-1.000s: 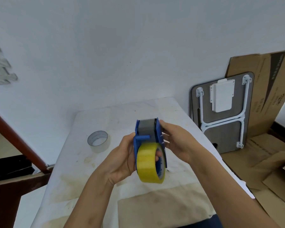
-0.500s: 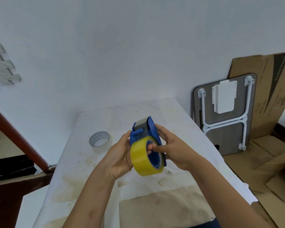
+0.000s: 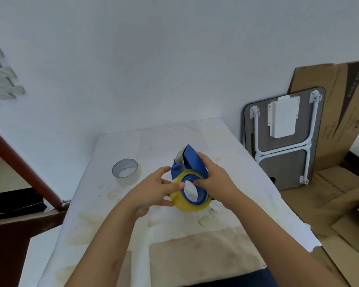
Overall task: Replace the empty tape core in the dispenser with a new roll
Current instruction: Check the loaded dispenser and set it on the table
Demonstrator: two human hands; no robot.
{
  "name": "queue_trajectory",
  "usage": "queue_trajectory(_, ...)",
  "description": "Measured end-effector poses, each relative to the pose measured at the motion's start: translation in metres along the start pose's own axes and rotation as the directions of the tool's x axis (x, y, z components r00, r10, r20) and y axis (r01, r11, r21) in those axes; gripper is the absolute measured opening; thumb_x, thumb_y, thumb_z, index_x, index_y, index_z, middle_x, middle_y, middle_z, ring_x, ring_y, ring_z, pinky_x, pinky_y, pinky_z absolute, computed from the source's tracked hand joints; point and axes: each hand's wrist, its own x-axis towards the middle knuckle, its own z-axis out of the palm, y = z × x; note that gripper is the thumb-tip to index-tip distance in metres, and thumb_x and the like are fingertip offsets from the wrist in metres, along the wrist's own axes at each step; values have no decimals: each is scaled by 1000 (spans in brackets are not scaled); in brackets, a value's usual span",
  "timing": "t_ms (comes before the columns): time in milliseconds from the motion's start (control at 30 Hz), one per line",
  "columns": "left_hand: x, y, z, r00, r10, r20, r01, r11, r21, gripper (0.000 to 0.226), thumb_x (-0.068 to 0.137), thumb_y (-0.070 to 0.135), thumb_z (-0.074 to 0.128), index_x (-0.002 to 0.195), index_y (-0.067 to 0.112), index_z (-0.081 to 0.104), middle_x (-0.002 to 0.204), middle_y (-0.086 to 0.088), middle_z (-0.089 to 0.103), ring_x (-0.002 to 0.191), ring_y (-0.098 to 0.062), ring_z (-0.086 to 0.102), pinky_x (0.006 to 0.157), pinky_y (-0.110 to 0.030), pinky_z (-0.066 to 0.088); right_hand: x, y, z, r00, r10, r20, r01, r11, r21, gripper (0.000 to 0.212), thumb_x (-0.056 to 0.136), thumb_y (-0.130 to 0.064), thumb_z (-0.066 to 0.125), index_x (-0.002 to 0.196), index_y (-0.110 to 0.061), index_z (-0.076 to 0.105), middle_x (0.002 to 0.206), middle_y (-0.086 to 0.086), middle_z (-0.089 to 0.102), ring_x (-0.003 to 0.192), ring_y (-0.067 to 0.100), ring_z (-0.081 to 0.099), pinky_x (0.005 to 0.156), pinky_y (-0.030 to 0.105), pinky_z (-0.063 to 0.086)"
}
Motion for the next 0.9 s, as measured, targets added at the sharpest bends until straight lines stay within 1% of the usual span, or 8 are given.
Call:
queue_trajectory(133, 5, -12, -2, 1000, -27, 15, 28, 999, -44, 81, 88, 27, 74, 155, 26, 29, 119, -10, 71, 104, -28, 72, 85, -42, 63, 5, 2, 5, 1000, 1, 14, 1, 992, -126, 75, 85, -8, 66, 149, -27, 30, 138, 7, 54, 111, 29, 58, 88, 41, 55)
queue_trajectory(300, 18, -20, -3, 999, -14, -29, 12, 998, -61, 75, 93, 33, 68, 155, 29, 28, 119, -6, 72, 103, -21, 71, 87, -37, 62, 31, -1, 12, 999, 16, 41, -5, 968, -252, 71, 88, -10, 62, 148, -27, 29, 136, 9, 55, 113, 32, 57, 92, 45, 52)
queue_trajectory(400, 27, -18, -14, 998, -7, -65, 10, 999, 53, 66, 97, 43, 58, 154, 29, 29, 129, -3, 65, 111, -19, 66, 96, -34, 55, 57, -3, 14, 998, 23, 51, -1, 921, -389, 68, 87, -6, 56, 146, -27, 30, 131, 10, 58, 107, 33, 59, 86, 45, 54)
queue_trajectory(467, 34, -16, -25, 996, -5, -90, 15, 994, 110, 60, 98, 42, 55, 153, 28, 33, 136, -3, 60, 116, -19, 63, 101, -35, 51, 73, -5, 13, 997, 44, 55, -14, 893, -450, 67, 87, -5, 54, 146, -26, 30, 129, 10, 58, 106, 33, 59, 84, 42, 53)
queue_trajectory(567, 45, -14, -40, 994, -7, -106, 23, 989, 147, 56, 99, 38, 54, 150, 27, 36, 137, -2, 58, 117, -19, 63, 103, -35, 50, 95, -9, 12, 993, 96, 70, -52, 881, -471, 66, 88, -4, 54, 146, -22, 30, 130, 13, 56, 109, 33, 58, 82, 38, 50)
queue_trajectory(700, 62, -9, -54, 992, -18, -122, 37, 987, 158, 52, 100, 34, 54, 148, 24, 40, 135, -3, 58, 117, -21, 63, 101, -33, 51, 123, -12, 13, 989, 130, 74, -80, 878, -473, 63, 86, -4, 57, 143, -18, 35, 130, 14, 56, 111, 33, 57, 87, 40, 52)
queue_trajectory(800, 72, -4, -59, 992, -22, -126, 42, 986, 160, 51, 100, 34, 54, 148, 24, 41, 131, -2, 58, 117, -21, 63, 103, -33, 49, 140, -12, 15, 984, 157, 83, -93, 856, -509, 63, 86, -6, 57, 144, -19, 35, 131, 13, 55, 112, 33, 57, 87, 39, 51)
queue_trajectory(900, 80, -2, -61, 993, -19, -114, 39, 984, 176, 51, 99, 35, 54, 148, 25, 41, 134, -2, 59, 117, -20, 63, 104, -33, 48, 154, -7, 16, 978, 188, 95, -109, 839, -533, 56, 86, -6, 57, 139, -17, 41, 131, 13, 56, 111, 32, 57, 84, 37, 50)
